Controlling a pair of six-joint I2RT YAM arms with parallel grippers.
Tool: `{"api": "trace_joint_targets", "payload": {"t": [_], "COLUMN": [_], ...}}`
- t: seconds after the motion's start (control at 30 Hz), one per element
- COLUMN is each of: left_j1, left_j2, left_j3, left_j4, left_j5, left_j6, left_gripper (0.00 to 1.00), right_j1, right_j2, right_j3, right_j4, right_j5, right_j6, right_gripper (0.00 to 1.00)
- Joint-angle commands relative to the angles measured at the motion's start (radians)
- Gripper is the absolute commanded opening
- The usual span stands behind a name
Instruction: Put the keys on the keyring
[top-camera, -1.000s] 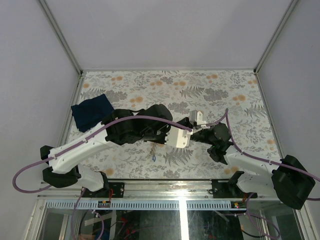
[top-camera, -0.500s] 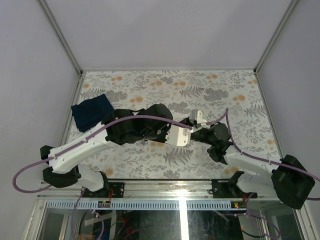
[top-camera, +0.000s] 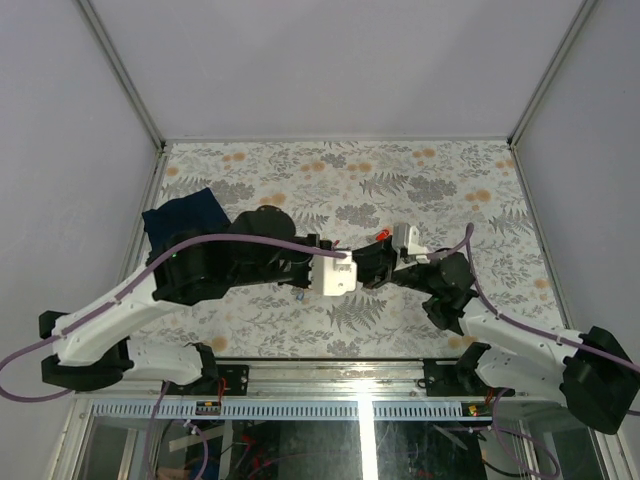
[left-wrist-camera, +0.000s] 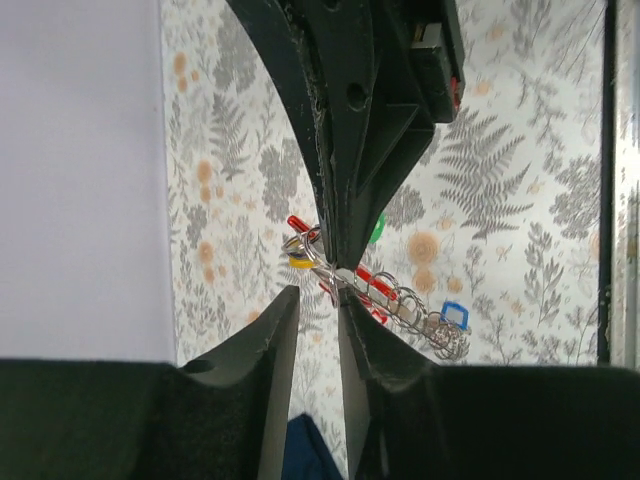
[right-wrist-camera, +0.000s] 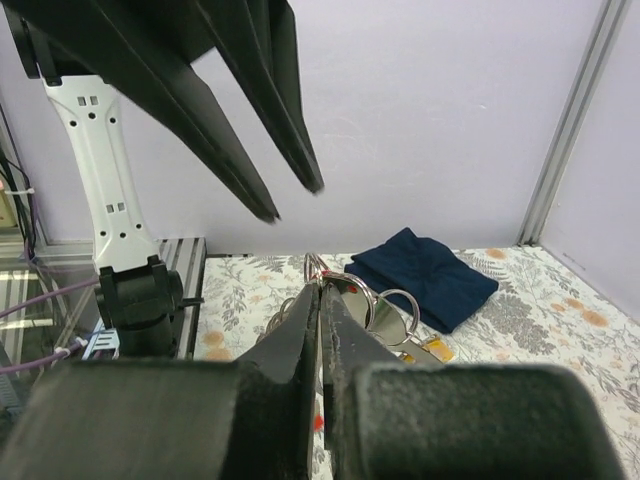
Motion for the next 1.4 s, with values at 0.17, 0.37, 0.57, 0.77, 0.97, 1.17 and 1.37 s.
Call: {"api": "trace_joint_targets", "payload": {"t": [0.17, 0.37, 0.57, 0.77, 0.97, 1.17, 1.37], "left_j1": [-0.004, -0.006, -0.005, -0.005, -0.003, -0.001, 0.001], "left_j2": [-0.241, -0.321, -0.357, -0.350, -0.334, -0.323, -0.329], "left_j3": [-0.213, -0.354, -0.475, -0.523, -0.534, -0.539, -0.563], "left_j4": [0.362, 0.502, 0.669, 0.737, 0.747, 0.726, 0.748], "left_j5": [0.170, 0.214, 0.261, 0.304, 0.322, 0.312, 0.294], "left_j6": [-0.025, -0.030, -0.058, -0.080, -0.094, -0.115, -0.156], "left_gripper": [0.24, 0.23, 0.23, 0.28, 0.29, 0.30, 0.32], "right_j1": [0.006, 0.006, 0.005, 0.006, 0.005, 0.006, 0.006], "right_j2": [-0.199, -0.314, -0.376, -0.381, -0.381, -0.397, -0.407], "right_j3": [0.077, 0.132, 0.159, 0.163, 0.165, 0.166, 0.171], "right_j4": [-0.258, -0.554, -0.603, -0.596, -0.583, -0.578, -0.574], "right_j5": [-0.059, -0.086, -0.051, -0.034, -0.032, -0.012, -0.004], "right_j6": [-0.169, -0.289, -0.287, -0.278, -0.276, -0.284, -0.286], "right_gripper": [0.00, 0.00, 0.00, 0.00, 0.00, 0.00, 0.00]}}
